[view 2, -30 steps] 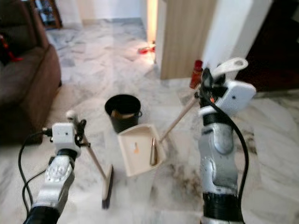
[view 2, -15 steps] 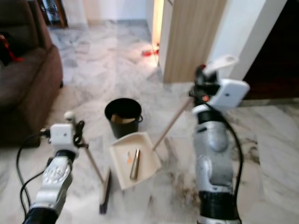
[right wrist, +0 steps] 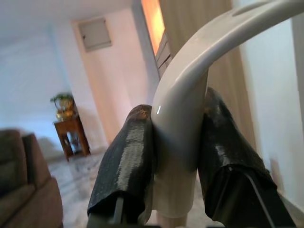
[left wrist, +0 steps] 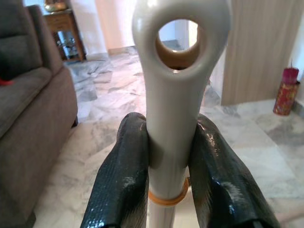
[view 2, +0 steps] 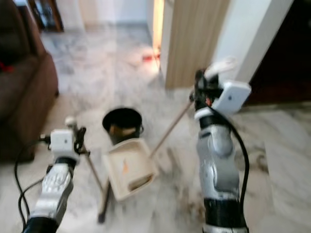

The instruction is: Sweep floor

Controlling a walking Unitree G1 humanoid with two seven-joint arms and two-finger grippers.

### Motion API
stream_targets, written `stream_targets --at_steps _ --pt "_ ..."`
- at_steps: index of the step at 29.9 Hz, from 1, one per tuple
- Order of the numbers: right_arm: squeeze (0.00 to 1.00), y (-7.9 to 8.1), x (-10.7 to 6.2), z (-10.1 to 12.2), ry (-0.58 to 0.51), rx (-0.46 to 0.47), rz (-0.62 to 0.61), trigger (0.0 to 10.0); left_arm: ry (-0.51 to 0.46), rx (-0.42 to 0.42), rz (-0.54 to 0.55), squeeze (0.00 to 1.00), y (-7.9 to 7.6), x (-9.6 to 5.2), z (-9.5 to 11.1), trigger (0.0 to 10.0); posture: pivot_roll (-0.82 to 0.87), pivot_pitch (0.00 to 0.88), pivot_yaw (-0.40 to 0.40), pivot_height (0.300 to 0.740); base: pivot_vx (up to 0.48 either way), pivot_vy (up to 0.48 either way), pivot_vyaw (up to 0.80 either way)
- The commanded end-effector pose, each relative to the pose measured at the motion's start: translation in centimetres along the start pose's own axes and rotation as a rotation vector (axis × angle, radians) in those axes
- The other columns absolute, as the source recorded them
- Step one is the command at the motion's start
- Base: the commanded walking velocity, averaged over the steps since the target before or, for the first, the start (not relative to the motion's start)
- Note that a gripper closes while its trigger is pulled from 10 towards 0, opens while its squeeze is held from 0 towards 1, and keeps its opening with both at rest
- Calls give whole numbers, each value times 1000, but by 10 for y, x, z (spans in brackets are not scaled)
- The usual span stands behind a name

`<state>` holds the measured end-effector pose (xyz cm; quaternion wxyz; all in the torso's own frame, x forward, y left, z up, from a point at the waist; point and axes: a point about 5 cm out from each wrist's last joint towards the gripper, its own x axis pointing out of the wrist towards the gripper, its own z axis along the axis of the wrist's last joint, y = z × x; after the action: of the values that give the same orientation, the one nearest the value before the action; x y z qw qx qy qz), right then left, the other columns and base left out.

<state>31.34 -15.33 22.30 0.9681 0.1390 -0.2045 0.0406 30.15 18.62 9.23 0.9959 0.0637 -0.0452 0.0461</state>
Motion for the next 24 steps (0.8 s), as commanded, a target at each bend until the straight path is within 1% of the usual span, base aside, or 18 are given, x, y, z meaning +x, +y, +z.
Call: stream_targets --at_steps 1,7,13,24 --pt "0 0 2 17 -70 0 3 10000 -54 4 -17 0 -6 3 11 10000 -15 0 9 740 285 0 0" --pt "0 6 4 19 -79 -11 40 10000 -54 3 -20 0 -6 2 11 10000 -13 0 6 740 283 0 0" --pt "0 8 3 19 -80 -3 56 10000 -53 2 -15 0 -7 2 11 10000 -13 0 4 740 285 0 659" --pt "0 8 5 19 -73 23 59 10000 -55 -4 -7 0 -6 3 12 10000 -9 0 -2 740 291 0 0"
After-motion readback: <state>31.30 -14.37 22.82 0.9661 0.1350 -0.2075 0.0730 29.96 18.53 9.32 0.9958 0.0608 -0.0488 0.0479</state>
